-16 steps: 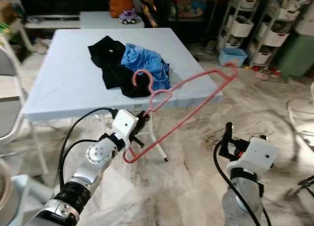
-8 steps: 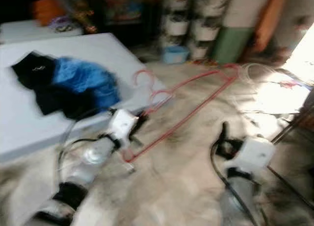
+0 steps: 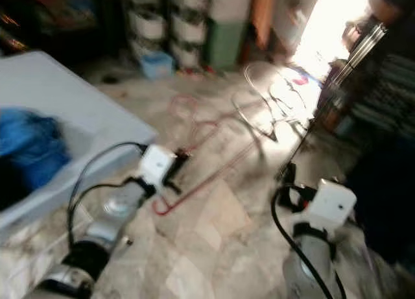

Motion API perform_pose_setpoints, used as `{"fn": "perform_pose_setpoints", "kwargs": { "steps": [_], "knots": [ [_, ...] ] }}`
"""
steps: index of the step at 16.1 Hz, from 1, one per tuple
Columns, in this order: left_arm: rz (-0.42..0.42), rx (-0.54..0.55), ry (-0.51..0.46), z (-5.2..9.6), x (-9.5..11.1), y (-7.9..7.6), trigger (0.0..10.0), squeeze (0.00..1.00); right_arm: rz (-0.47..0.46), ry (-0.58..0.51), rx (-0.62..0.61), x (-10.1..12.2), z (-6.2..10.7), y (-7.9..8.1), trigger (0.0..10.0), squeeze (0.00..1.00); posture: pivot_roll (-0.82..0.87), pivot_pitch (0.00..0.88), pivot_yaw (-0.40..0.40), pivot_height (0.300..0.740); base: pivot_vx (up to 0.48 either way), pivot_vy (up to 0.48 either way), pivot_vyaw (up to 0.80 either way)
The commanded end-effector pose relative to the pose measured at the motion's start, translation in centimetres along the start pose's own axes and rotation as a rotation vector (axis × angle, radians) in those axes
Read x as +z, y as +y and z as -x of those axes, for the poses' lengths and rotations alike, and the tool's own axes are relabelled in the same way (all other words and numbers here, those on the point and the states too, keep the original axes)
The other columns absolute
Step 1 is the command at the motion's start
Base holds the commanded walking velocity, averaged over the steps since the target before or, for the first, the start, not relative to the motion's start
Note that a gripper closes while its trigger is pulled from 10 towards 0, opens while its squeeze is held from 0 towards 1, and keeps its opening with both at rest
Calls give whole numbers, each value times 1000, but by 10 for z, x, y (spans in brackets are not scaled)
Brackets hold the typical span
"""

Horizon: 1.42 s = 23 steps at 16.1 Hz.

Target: Hang hanger

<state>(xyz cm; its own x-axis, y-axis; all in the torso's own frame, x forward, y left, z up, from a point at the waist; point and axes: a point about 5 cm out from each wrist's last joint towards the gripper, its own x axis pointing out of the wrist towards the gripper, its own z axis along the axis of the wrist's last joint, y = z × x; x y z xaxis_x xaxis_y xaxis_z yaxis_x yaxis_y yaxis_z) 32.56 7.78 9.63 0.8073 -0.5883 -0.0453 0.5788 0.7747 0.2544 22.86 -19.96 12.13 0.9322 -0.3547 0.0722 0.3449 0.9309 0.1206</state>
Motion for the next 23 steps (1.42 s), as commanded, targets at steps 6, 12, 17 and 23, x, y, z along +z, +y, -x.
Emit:
{"fn": "perform_pose_setpoints", "kwargs": {
  "steps": [6,12,17,23],
  "knots": [
    [-79,-82,55,-13,0,-9,10000,0,-31,-3,-108,-8,12,-6,10000,0,25,5,25,740,0,0,0],
    [-94,-153,68,-28,4,-23,10000,0,-40,10,-261,-19,30,-28,10000,0,-40,2,46,740,0,0,0],
    [-79,-152,119,-21,-13,-35,10000,0,-3,28,-242,-20,36,-32,10000,0,-75,2,16,740,0,0,-99],
    [-88,-199,126,-23,-14,-41,10000,0,18,46,-257,-18,49,-36,10000,0,-127,39,23,740,-182,0,-476]
  ]
}}
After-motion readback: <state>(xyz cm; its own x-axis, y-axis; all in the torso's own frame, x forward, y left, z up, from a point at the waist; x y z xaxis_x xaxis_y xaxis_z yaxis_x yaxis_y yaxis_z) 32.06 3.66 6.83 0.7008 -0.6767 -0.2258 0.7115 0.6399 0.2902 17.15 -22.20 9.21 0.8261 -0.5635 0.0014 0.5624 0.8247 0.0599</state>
